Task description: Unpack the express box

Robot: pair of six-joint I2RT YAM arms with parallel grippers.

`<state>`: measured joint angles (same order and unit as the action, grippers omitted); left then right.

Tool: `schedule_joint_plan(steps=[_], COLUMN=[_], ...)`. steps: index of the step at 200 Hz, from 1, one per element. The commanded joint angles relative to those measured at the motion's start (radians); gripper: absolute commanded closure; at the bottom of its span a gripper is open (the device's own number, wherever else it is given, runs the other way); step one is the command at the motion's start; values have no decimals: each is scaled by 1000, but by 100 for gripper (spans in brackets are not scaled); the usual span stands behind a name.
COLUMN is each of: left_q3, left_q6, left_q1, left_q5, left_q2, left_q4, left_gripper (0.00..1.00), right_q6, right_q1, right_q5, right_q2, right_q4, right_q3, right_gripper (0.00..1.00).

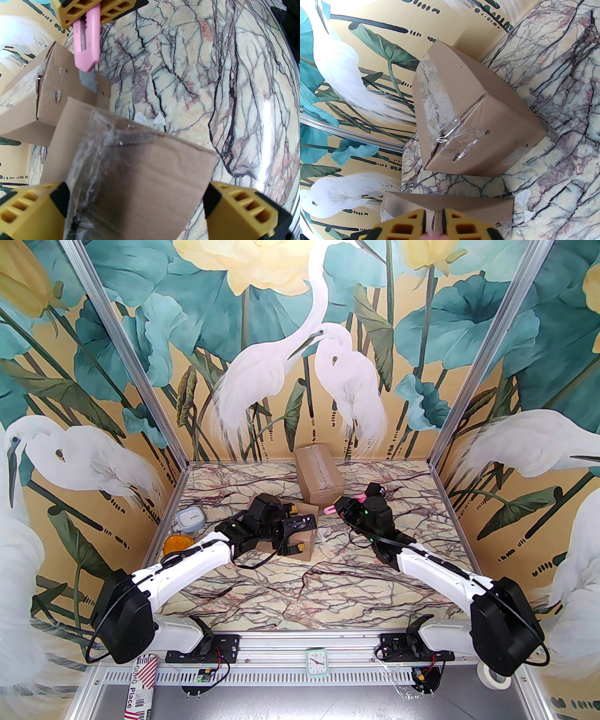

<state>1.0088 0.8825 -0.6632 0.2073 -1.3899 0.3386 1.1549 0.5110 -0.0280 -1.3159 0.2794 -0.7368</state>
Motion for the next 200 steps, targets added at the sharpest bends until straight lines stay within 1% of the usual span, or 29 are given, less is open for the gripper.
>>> schedule_joint_plan(steps=[1, 65, 121, 200], left_q3=[-10, -12, -15, -24], left_q6=[-13, -17, -19, -22], left_q1=[-7, -6, -6, -6], left_q5=[10, 15, 15, 10], left_q2=[-6, -11, -18, -18], left_q4=[-21, -26, -31, -33], left_gripper=[1, 0, 1, 0], right_q6=[15, 28, 28, 35], right_q1=[7, 11, 11, 15], right_q5=[-28, -53, -32, -33], right_q2=[-39, -84, -47, -36], right_q4=[65, 91, 74, 81], right_q3=[-9, -23, -13, -7], right_gripper=[100, 100, 100, 100])
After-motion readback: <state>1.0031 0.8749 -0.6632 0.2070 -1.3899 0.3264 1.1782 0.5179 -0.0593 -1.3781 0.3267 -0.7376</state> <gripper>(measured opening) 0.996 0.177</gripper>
